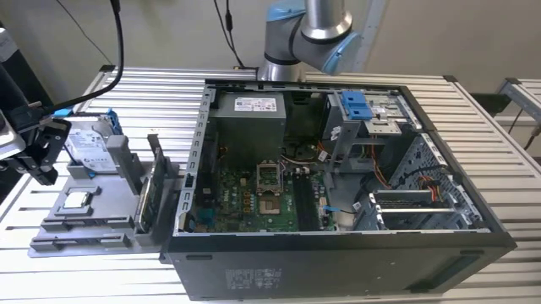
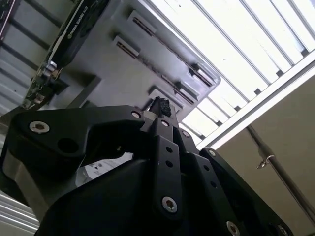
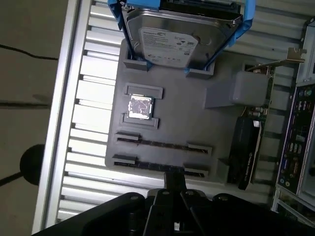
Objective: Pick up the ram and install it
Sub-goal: 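Pick up the ram and move it above insertion slot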
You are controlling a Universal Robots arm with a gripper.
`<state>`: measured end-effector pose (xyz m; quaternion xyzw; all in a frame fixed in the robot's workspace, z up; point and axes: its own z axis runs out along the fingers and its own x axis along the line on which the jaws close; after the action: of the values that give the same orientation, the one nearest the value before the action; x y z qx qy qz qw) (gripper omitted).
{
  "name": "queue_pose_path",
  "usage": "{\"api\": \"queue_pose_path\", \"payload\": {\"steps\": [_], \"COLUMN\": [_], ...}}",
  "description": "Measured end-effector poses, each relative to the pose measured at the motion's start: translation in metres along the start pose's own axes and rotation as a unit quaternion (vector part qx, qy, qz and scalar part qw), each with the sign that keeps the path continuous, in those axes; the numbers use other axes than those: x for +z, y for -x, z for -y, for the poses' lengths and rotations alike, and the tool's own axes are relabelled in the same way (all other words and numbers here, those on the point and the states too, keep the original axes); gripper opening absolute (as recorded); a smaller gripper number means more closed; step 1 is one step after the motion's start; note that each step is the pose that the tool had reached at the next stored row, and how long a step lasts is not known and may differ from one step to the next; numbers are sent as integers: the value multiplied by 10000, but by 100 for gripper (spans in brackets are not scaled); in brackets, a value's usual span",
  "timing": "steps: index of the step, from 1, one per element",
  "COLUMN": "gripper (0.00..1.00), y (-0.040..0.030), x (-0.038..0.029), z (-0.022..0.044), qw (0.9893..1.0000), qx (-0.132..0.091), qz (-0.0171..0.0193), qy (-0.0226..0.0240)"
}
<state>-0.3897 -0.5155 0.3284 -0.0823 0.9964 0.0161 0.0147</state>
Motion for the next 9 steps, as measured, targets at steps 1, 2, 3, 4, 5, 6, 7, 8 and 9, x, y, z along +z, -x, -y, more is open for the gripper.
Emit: {"api": "queue_pose_path", "payload": {"steps": [1,2,3,4,5,6,7,8,9], "gripper": [11,11,11,11,11,11,11,11,11], "y": [0,0,-1,-1,-1,-1,-1,-1,-1], "x": [0,0,0,-1,0,0,0,-1,-1], "z": [0,0,0,-1,-1,-1,0,0,-1], "qw": [10000,10000,9999,9999,9999,9998,9997,9996,9995], "qx": [-35,-70,-106,-138,-172,-207,-240,-273,-305], "qz": [-1,-2,-3,-4,-5,-6,-8,-9,-10], "qy": [1,2,3,4,5,6,7,8,9]}}
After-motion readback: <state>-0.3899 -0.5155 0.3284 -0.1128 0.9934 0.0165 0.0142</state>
